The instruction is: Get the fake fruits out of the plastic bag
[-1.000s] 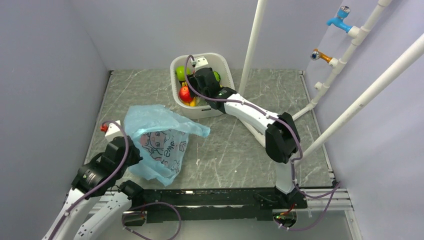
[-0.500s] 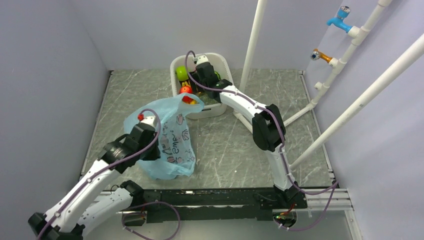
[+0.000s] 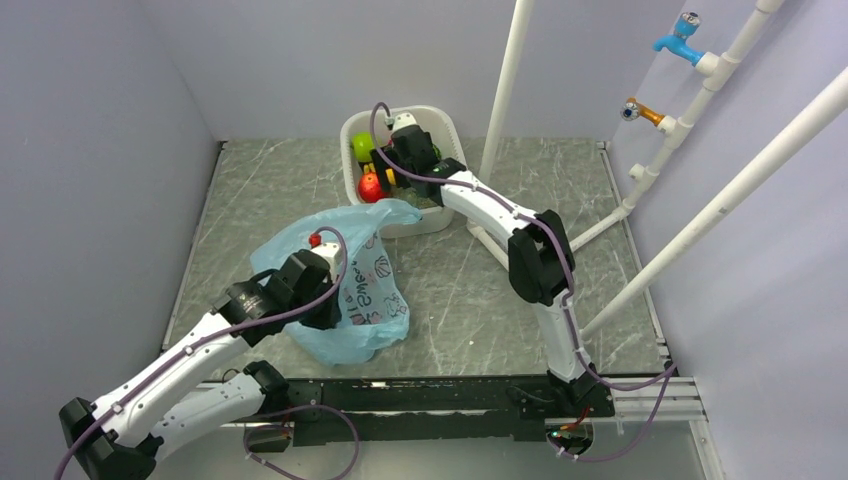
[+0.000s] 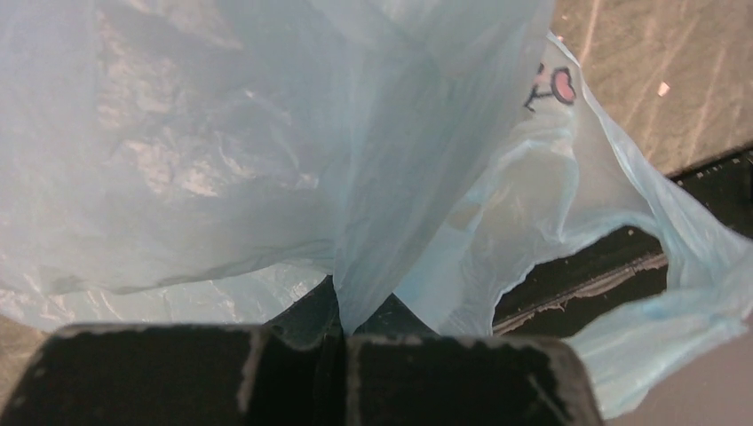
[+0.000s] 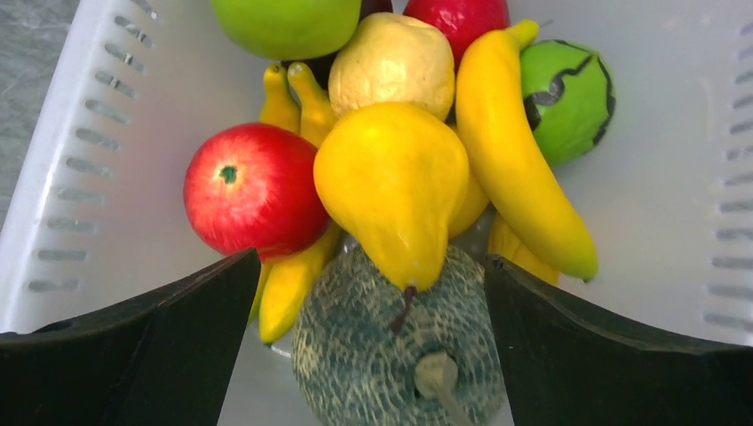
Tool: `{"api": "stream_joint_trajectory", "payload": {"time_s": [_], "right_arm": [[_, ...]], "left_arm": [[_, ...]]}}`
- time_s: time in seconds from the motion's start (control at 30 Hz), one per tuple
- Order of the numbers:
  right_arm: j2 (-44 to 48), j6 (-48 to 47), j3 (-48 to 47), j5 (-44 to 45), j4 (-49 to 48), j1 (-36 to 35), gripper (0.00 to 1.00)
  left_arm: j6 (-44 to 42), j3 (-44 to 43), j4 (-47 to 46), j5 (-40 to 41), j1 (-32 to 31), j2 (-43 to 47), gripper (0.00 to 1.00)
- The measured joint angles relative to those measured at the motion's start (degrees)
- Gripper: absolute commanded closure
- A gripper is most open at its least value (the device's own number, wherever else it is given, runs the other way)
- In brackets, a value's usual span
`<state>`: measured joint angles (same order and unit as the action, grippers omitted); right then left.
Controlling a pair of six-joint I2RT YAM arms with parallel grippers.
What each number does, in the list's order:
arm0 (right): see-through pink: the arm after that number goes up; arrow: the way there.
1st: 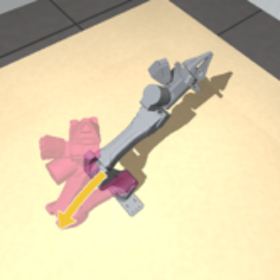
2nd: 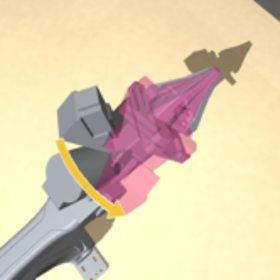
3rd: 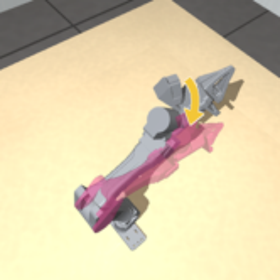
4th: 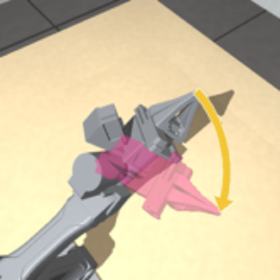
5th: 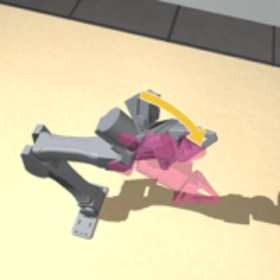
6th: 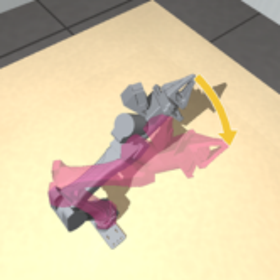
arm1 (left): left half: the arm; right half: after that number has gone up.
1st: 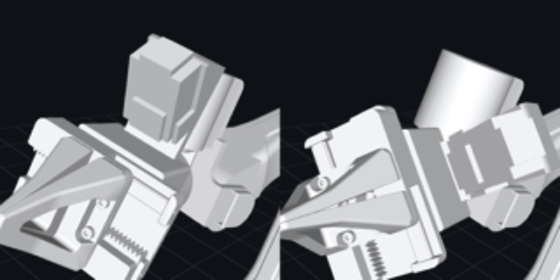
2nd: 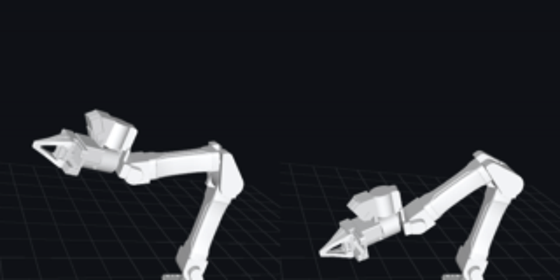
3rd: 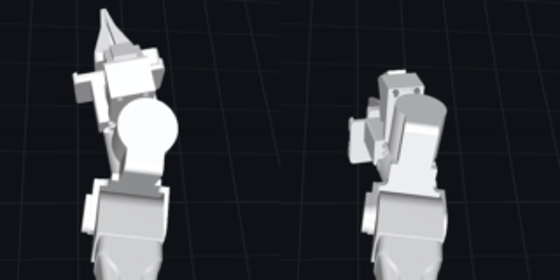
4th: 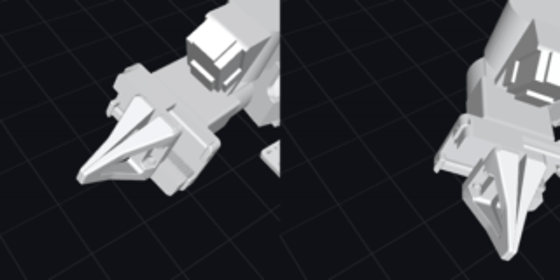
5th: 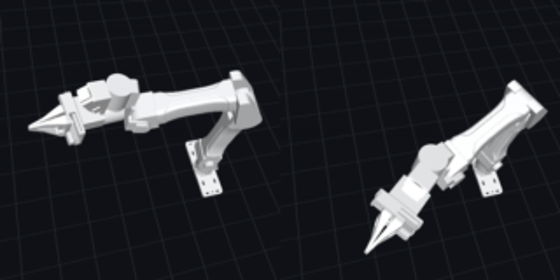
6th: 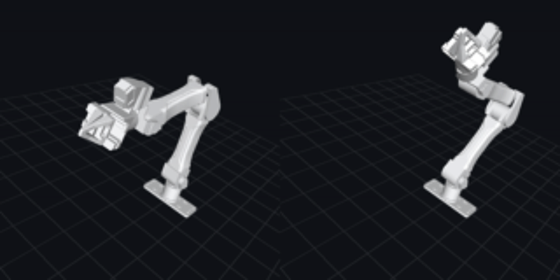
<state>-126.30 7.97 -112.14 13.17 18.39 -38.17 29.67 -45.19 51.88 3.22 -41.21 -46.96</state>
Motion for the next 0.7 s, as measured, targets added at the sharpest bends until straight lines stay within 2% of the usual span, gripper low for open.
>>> {"api": "stream_joint_trajectory", "payload": {"time_s": [0.17, 0.27, 0.37, 0.5, 0.63, 0.7], "right_arm": [[8.35, 1.20, 6.97, 0.57, 1.33, 0.00, 0.01], [19.21, 2.58, 16.24, 1.36, 0.79, -0.02, 0.01], [31.04, 4.07, 24.94, 2.69, 0.26, -0.02, 0.01], [46.07, 5.81, 34.82, 3.23, -0.48, -0.02, 0.01], [57.11, 7.30, 41.53, 2.97, 0.20, -0.02, 0.01], [61.29, 8.04, 44.54, 2.75, 1.09, -0.02, 0.01]], "left_arm": [[-0.57, 0.31, -3.10, -3.37, -1.42, -0.48, 1.00], [0.02, 0.22, -5.75, -4.61, -1.70, -2.10, 0.99], [1.77, 0.15, -9.86, -5.38, -1.75, -3.10, 0.92], [5.38, 0.15, -16.15, -5.44, -1.75, -3.26, 0.81], [7.63, 0.00, -20.06, -6.01, -1.75, -5.09, 0.55], [8.11, -0.09, -20.26, -6.05, -1.75, -6.36, 0.46]]}}
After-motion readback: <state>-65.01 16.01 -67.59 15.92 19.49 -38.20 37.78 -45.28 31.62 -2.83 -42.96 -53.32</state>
